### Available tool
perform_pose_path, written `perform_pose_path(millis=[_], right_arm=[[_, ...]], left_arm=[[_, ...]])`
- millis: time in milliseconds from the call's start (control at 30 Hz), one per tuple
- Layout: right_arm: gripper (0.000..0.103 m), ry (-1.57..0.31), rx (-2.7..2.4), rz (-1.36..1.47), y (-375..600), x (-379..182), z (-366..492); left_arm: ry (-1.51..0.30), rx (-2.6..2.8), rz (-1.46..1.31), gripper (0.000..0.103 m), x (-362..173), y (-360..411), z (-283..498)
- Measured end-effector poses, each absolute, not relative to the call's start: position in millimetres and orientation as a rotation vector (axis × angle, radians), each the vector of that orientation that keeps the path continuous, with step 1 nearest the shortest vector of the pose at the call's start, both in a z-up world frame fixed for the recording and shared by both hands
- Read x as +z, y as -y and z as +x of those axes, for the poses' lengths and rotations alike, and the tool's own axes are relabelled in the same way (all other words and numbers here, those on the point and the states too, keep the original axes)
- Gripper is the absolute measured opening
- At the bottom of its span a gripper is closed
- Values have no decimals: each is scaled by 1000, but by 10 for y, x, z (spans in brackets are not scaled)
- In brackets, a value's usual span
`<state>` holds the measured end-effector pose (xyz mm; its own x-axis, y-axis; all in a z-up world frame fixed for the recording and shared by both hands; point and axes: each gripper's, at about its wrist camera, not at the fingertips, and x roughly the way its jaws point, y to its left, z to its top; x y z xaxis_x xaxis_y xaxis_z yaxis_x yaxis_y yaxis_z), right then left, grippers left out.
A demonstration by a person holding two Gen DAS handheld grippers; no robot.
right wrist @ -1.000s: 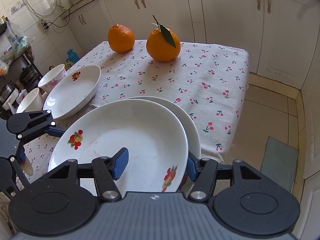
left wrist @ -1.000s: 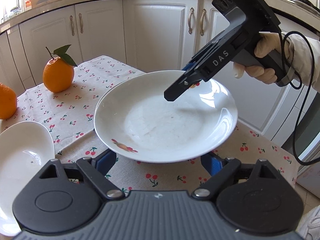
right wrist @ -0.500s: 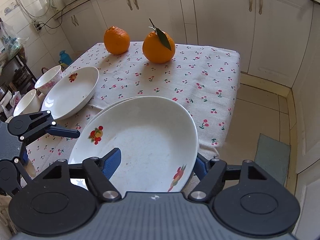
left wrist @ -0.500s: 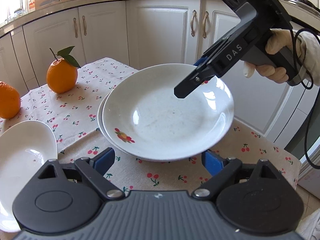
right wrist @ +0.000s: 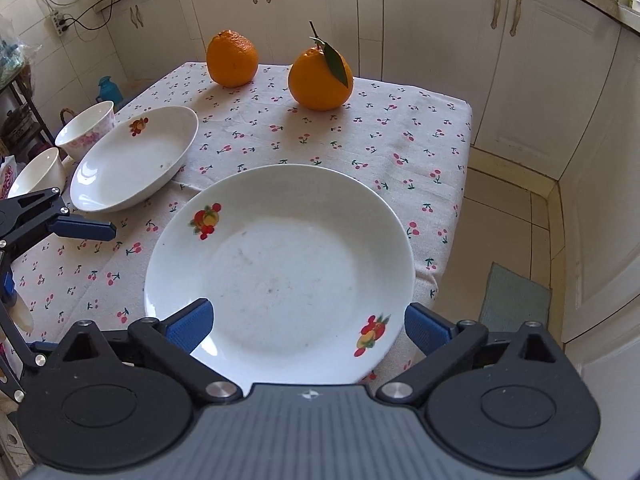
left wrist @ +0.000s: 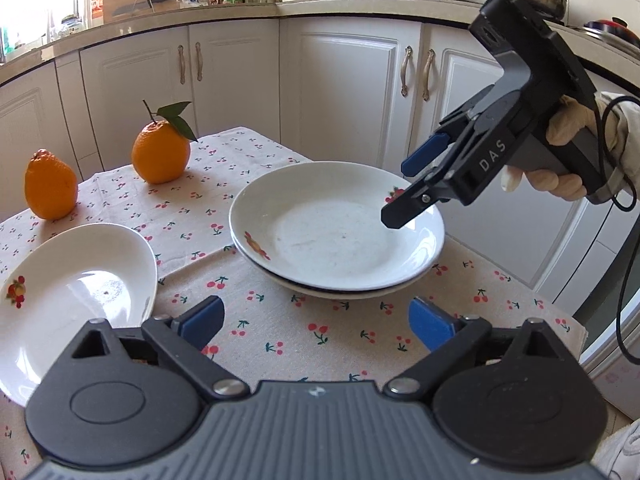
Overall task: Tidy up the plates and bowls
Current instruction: 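Lower the large plate onto the other plate and open the right gripper, then move the right gripper to the rim of the fruit-decal plate on the cloth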
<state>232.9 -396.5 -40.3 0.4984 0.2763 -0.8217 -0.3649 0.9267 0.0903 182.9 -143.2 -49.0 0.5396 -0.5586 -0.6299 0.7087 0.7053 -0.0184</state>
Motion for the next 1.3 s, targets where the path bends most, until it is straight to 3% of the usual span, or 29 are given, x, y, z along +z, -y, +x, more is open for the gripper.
perform_pose_path(millis=[567, 1300], right_arm=[[103, -752, 308, -184, 3017, -349, 1465], [103, -743, 409, -315, 2793, -243, 1600]], left_arm=[[-691, -394, 134, 100, -610, 688, 1692], [-720, -123, 60, 103, -915, 603, 2232]])
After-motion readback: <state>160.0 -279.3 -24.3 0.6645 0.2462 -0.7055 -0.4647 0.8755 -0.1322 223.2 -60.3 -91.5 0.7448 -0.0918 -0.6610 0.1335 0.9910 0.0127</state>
